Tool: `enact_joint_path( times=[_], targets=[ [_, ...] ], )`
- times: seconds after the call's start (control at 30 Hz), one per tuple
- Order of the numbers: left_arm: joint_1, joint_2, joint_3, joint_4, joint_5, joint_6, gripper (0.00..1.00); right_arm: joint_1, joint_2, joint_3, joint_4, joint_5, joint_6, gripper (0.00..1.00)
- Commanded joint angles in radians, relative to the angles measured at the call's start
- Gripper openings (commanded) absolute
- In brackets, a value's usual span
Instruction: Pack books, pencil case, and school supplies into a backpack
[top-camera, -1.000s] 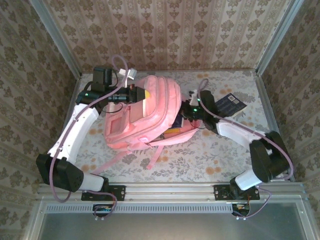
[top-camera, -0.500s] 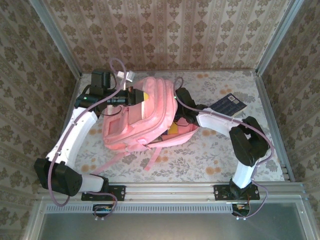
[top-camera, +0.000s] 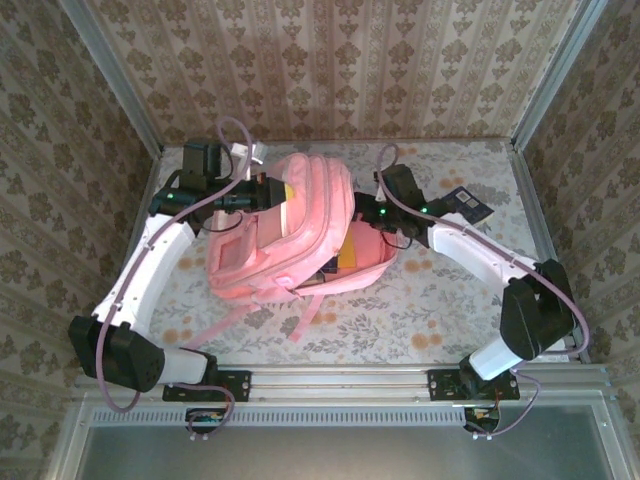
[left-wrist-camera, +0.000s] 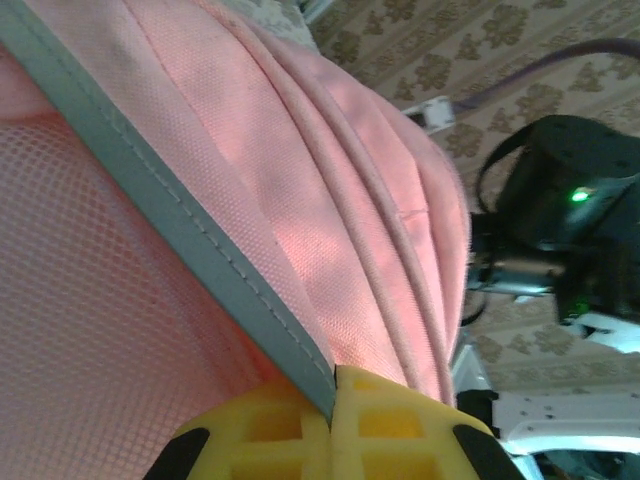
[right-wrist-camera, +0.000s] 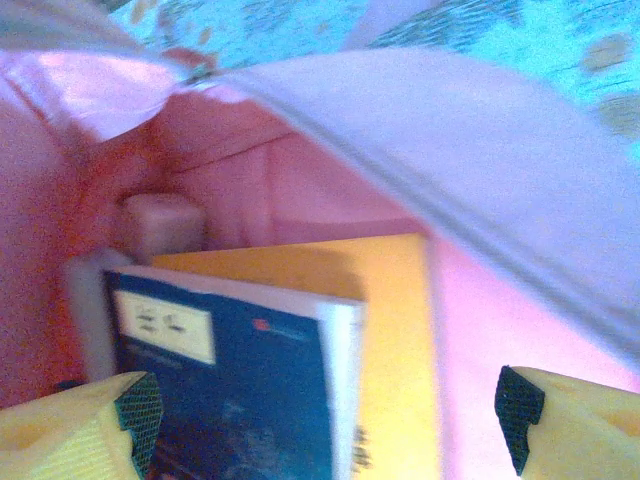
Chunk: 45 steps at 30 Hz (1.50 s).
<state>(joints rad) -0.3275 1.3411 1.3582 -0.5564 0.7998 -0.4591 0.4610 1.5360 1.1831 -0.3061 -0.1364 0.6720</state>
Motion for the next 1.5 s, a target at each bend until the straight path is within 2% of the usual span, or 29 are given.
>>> enact_joint_path(
  times=[0.0,0.07,0.13,0.27,0.4,0.47,0.6,0.7,0.87,1.0,1.2,1.47],
  targets=[
    [-0.025,0.017,0.076,-0.038,-0.181,0.099,0.0,-0.041,-0.086,0.005,-0.132,0.169,-0.068,0.89],
    [-0.055,0.048,0.091,-0.088,-0.258,0.129,0.0,-0.101,-0.128,-0.024,-0.141,0.233,-0.03,0.89],
    [-0.095,0.081,0.098,-0.12,-0.329,0.143,0.0,-0.189,-0.168,-0.065,-0.146,0.238,0.023,0.88],
    [-0.174,0.144,0.081,-0.107,-0.411,0.137,0.02,-0.302,-0.185,-0.089,-0.202,0.339,0.081,0.88],
    [-0.232,0.228,0.08,-0.08,-0.417,0.121,0.23,-0.392,-0.162,-0.099,-0.244,0.429,0.182,0.84],
    [-0.246,0.266,0.076,-0.05,-0.365,0.097,0.27,-0.437,-0.152,-0.112,-0.237,0.422,0.212,0.82],
    [-0.233,0.291,0.037,0.033,-0.259,0.031,0.36,-0.537,-0.078,-0.149,-0.156,0.332,0.261,0.81],
    [-0.211,0.268,0.015,0.048,-0.251,0.032,0.45,-0.605,-0.017,-0.175,-0.076,0.206,0.288,0.8],
    [-0.182,0.214,-0.028,0.076,-0.25,0.045,0.53,-0.672,0.099,-0.172,0.018,0.048,0.299,0.78],
    [-0.182,0.186,-0.039,0.084,-0.257,0.059,0.54,-0.705,0.166,-0.181,0.114,-0.065,0.304,0.74],
    [-0.179,0.18,-0.033,0.09,-0.232,0.057,0.53,-0.713,0.213,-0.168,0.172,-0.128,0.295,0.69],
    [-0.17,0.182,-0.038,0.105,-0.206,0.046,0.5,-0.713,0.215,-0.163,0.177,-0.131,0.273,0.59]
  ],
)
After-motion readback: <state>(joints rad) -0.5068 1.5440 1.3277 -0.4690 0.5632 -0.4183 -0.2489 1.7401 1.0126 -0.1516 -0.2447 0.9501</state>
